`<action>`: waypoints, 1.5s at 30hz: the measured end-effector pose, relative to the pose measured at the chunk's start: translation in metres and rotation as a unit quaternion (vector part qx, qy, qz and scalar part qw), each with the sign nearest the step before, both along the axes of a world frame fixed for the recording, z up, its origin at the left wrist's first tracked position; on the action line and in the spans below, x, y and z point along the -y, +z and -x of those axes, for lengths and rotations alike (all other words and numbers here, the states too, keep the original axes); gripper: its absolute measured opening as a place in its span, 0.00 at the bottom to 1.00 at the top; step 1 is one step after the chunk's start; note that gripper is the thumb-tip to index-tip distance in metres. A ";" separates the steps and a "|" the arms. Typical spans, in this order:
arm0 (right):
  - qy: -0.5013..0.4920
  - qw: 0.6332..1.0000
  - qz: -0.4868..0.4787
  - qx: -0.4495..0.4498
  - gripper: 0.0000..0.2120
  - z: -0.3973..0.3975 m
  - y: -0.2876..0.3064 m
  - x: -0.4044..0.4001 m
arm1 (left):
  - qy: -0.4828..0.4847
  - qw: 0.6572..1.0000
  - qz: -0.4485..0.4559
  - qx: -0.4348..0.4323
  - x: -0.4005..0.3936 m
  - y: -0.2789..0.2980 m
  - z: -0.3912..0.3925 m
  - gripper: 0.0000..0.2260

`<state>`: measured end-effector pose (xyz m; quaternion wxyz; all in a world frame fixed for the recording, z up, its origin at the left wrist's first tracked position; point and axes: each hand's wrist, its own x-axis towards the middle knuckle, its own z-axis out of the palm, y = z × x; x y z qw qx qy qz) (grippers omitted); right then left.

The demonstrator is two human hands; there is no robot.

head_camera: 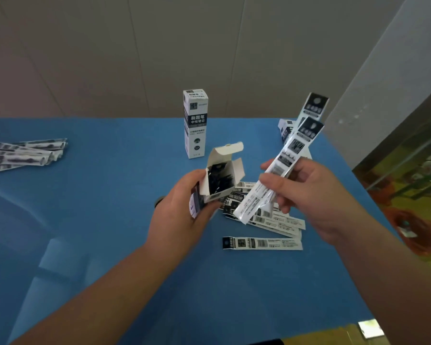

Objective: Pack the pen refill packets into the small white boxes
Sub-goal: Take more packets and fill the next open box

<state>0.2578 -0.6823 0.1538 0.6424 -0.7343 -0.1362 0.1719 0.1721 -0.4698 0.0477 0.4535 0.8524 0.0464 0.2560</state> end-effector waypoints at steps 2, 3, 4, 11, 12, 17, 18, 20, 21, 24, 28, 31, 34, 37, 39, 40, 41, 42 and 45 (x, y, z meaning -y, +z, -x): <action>0.002 0.999 -0.035 0.006 0.10 0.005 0.009 -0.004 | 0.000 1.000 0.006 0.001 0.002 0.003 0.001 0.25; -0.002 0.999 -0.051 0.010 0.09 0.007 0.013 -0.006 | -0.001 1.000 0.007 0.002 0.002 0.003 0.002 0.25; -0.006 0.998 -0.066 0.017 0.08 0.007 0.015 -0.006 | -0.001 1.000 0.007 0.005 0.003 0.002 0.002 0.25; -0.018 0.982 -0.017 0.189 0.04 0.004 0.033 -0.018 | 0.003 1.000 -0.005 0.013 0.007 0.003 0.005 0.23; -0.007 0.977 0.006 0.215 0.03 0.004 0.036 -0.020 | 0.003 1.000 -0.002 0.012 0.007 0.002 0.005 0.23; 0.061 0.958 0.105 0.260 0.04 0.002 0.048 -0.040 | 0.010 1.000 -0.002 0.009 0.010 -0.001 0.006 0.25; 0.075 0.955 0.120 0.260 0.04 0.001 0.048 -0.044 | 0.013 1.000 -0.004 0.009 0.010 -0.001 0.006 0.25; 0.091 0.948 0.158 0.261 0.05 -0.001 0.049 -0.050 | 0.016 1.000 -0.004 0.008 0.010 -0.003 0.006 0.27; 0.096 0.945 0.171 0.261 0.07 -0.001 0.049 -0.052 | 0.016 1.000 -0.003 0.010 0.010 -0.005 0.006 0.28; 0.107 0.939 0.165 0.284 0.07 0.000 0.049 -0.051 | 0.022 1.000 -0.005 0.021 0.010 -0.006 0.007 0.27; 0.113 0.946 0.119 0.279 0.06 -0.002 0.055 -0.042 | 0.015 1.000 0.005 0.022 0.010 -0.004 0.008 0.25; 0.127 0.947 0.138 0.261 0.05 -0.004 0.051 -0.043 | 0.012 1.000 0.000 0.017 0.011 -0.004 0.007 0.25; 0.130 0.938 0.176 0.269 0.05 -0.004 0.038 -0.049 | 0.013 1.000 0.000 0.014 0.012 -0.005 0.007 0.26; 0.141 0.931 0.196 0.274 0.09 -0.001 0.024 -0.055 | 0.011 1.000 0.006 0.022 0.011 -0.002 0.007 0.24; 0.126 0.943 0.168 0.259 0.09 -0.001 0.022 -0.055 | 0.013 1.000 0.014 0.019 0.009 0.000 0.007 0.24; 0.123 0.942 0.159 0.270 0.07 -0.001 0.024 -0.054 | 0.015 1.000 0.015 0.018 0.008 0.001 0.007 0.24; 0.125 0.933 0.159 0.299 0.05 -0.001 0.027 -0.054 | 0.018 1.000 0.017 0.016 0.008 0.001 0.007 0.24; 0.128 0.922 0.165 0.325 0.04 0.000 0.030 -0.054 | 0.020 1.000 0.017 0.015 0.007 0.002 0.008 0.24; 0.143 0.908 0.181 0.349 0.10 -0.003 0.034 -0.056 | 0.017 1.000 0.017 0.012 0.007 0.003 0.008 0.24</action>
